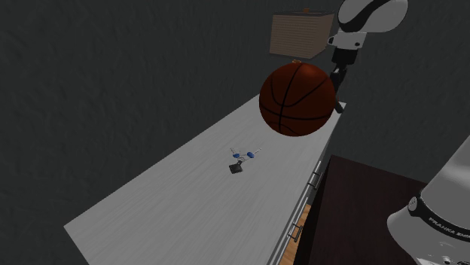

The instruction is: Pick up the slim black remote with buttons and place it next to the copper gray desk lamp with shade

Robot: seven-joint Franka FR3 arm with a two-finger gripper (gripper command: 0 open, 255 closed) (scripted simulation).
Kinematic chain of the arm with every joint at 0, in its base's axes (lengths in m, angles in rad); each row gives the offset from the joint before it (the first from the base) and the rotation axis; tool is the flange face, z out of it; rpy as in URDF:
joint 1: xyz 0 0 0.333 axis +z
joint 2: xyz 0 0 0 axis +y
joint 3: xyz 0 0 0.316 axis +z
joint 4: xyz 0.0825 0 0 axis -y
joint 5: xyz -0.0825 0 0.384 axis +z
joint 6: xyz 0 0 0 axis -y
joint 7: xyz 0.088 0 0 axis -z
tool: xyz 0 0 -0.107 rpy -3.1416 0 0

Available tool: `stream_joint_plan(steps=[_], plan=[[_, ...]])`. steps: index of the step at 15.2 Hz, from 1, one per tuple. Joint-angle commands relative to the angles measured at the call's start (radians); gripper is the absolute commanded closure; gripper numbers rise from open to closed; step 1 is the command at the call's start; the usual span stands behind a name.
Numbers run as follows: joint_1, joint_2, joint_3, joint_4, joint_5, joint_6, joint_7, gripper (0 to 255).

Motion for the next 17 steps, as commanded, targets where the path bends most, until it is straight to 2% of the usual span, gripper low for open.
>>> stream_joint_plan(steps=[1, 11, 17], plan=[[0.001, 0.016, -0.003, -0.011, 0.006, 0.027, -0.007, 255], [0.007, 0.106, -0.015, -0.071, 0.049, 0.169, -0.046, 255], [0.007, 0.110, -0.015, -0.073, 0.052, 0.175, -0.048, 255]])
